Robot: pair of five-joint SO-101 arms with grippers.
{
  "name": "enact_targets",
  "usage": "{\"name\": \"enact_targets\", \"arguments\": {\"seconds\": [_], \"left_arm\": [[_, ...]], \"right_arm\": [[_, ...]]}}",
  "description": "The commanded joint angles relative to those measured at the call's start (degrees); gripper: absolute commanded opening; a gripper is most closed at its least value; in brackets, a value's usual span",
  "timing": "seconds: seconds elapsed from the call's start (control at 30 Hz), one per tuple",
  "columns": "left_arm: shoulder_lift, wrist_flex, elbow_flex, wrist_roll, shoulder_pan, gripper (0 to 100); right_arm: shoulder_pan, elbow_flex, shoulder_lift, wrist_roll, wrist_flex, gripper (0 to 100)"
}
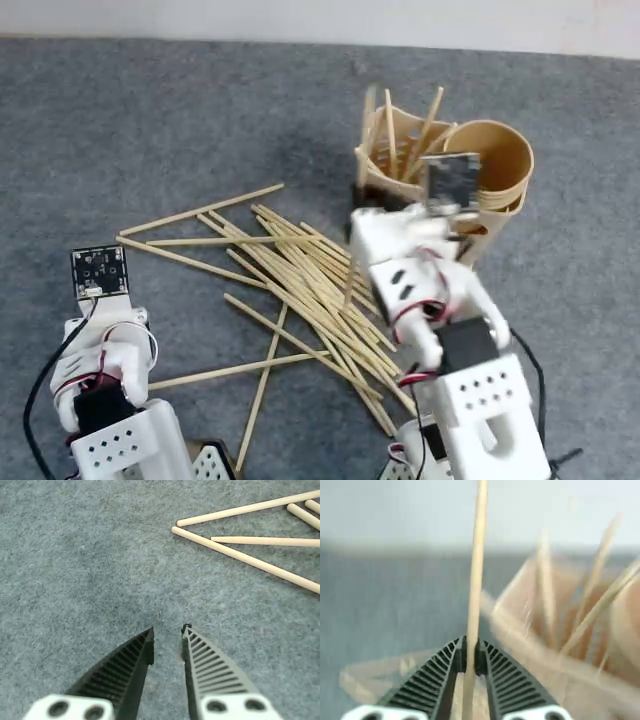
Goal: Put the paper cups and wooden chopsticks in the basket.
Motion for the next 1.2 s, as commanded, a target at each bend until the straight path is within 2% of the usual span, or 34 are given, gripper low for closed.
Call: {"name": "enact_targets", "arguments": {"seconds": [0.0,0.27,0.47,0.6,0.9,1.07,1.17], "left_arm": [[-0.48,-0.97,-0.31,0.44,-0.04,11],[-0.48,-0.97,-0.31,0.44,-0.04,11],[-0.48,-0.97,-0.31,0.44,-0.04,11],[-0.48,-0.97,-0.31,0.44,-0.04,11],[-0.48,-0.97,-0.31,0.44,-0.04,11],[-0.48,-1.05,-0.31,0.44,-0.04,11],[-0.48,-1.14,-0.31,0.44,-0.04,11]], "right_arm": [[3.82,-1.27,-4.53,-0.62,-11.38,0.6],[8.66,-1.27,-4.88,-0.44,-32.75,0.6],[12.62,-1.27,-4.35,-0.44,-41.27,0.6],[14.73,-1.63,2.15,-0.44,-42.59,0.6],[14.46,-1.54,17.45,-0.18,-42.59,0.6],[11.56,-1.19,18.33,13.1,-42.59,0.7],[9.27,-0.22,18.24,14.07,-42.15,3.0]]}}
